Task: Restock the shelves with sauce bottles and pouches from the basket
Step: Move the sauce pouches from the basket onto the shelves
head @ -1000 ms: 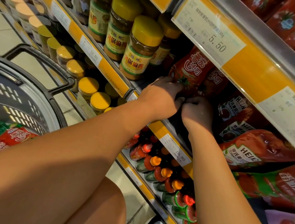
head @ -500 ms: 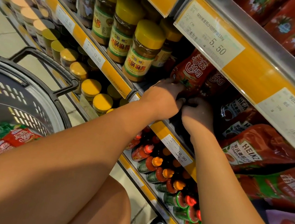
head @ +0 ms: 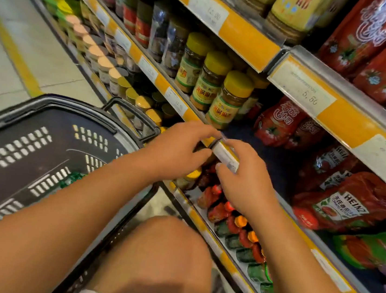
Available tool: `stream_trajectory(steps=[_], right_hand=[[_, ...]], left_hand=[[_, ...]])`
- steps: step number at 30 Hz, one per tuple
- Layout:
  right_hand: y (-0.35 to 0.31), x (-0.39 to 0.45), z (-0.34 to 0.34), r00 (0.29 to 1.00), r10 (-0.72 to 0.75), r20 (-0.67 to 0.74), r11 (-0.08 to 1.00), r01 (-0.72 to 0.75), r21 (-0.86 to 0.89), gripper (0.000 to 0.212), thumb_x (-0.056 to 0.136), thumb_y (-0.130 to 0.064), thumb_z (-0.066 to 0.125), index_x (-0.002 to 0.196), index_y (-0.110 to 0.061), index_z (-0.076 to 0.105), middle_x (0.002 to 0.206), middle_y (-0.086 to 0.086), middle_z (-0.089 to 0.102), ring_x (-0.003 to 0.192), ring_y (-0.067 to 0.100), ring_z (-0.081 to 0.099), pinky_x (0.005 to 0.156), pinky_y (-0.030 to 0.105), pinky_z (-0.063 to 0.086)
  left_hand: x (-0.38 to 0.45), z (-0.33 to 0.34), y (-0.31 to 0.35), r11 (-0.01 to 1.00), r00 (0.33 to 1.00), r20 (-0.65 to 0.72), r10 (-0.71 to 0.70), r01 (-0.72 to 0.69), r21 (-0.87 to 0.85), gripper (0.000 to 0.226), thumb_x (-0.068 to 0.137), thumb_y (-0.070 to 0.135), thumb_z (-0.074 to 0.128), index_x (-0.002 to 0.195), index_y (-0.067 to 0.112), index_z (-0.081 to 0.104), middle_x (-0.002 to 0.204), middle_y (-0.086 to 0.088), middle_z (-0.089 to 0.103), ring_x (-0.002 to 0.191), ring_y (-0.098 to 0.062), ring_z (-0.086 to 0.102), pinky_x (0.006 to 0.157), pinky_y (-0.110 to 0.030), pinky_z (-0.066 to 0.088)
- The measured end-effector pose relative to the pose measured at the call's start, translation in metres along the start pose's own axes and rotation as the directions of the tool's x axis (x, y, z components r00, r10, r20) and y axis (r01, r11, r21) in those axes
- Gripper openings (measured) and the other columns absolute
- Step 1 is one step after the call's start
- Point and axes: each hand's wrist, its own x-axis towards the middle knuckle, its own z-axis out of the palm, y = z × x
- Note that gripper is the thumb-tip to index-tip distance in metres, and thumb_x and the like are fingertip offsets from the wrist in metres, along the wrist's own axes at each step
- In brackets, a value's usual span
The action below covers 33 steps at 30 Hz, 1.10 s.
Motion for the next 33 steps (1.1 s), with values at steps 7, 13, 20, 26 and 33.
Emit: stream_trajectory(steps=[7,13,20,26,33], right_hand=[[-0.089,-0.021,0.049,0.927,-0.182,0.328,0.977,0.209,-0.049,0.061,0.099,-0.035,0.065,0.154,-0.028,0.04,0.153,-0.002,0.047,0.133,0.021,0.05,0.101,0.03,0.04],[-0.178,0.001,0.113,0.743,-0.196,0.64,0.919,0.367,-0.144,0.076,0.1,-0.048,0.062,0.162,-0.022,0.026,0.166,0.001,0.031,0.149,0.026,0.036,0.117,0.042,0.037],[-0.234,0.019,0.223,0.61,-0.09,0.787,0.877,0.423,-0.228,0.055,0.098,-0.037,0.063,0.142,-0.009,0.048,0.135,0.016,0.058,0.109,0.033,0.06,0.08,0.036,0.046],[-0.221,0.009,0.299,0.545,0.033,0.838,0.875,0.389,-0.288,0.036,0.1,-0.022,0.061,0.122,0.005,0.065,0.123,0.024,0.065,0.11,0.038,0.064,0.087,0.041,0.056],[-0.165,0.03,0.332,0.535,0.129,0.835,0.881,0.324,-0.344,0.011,0.092,-0.011,0.06,0.091,-0.004,0.068,0.102,0.017,0.067,0.09,0.03,0.062,0.075,0.033,0.051]], left_hand=[[-0.183,-0.08,-0.112,0.914,0.917,-0.062,-0.394,0.398,0.074,0.05,0.098,0.046,0.064,0.146,0.043,0.051,0.147,0.014,0.052,0.132,-0.01,0.051,0.11,-0.036,0.044],[-0.287,-0.094,-0.183,0.743,0.737,-0.121,-0.665,0.669,-0.014,0.047,0.096,0.039,0.072,0.14,0.03,0.061,0.139,0.004,0.062,0.127,-0.019,0.059,0.103,-0.031,0.044],[-0.317,-0.055,-0.246,0.39,0.455,0.052,-0.889,0.812,-0.434,0.043,0.096,0.03,0.073,0.135,0.017,0.063,0.128,-0.002,0.066,0.109,-0.016,0.063,0.091,-0.032,0.05],[-0.316,-0.006,-0.277,0.113,0.197,0.128,-0.972,0.87,-0.481,0.029,0.094,0.028,0.072,0.119,0.014,0.069,0.092,0.001,0.067,0.077,-0.014,0.06,0.07,-0.025,0.047],[-0.337,0.034,-0.292,-0.255,-0.224,0.148,-0.963,0.936,-0.242,0.049,0.102,0.042,0.05,0.133,0.007,0.064,0.136,-0.019,0.065,0.121,-0.036,0.063,0.102,-0.038,0.051]])
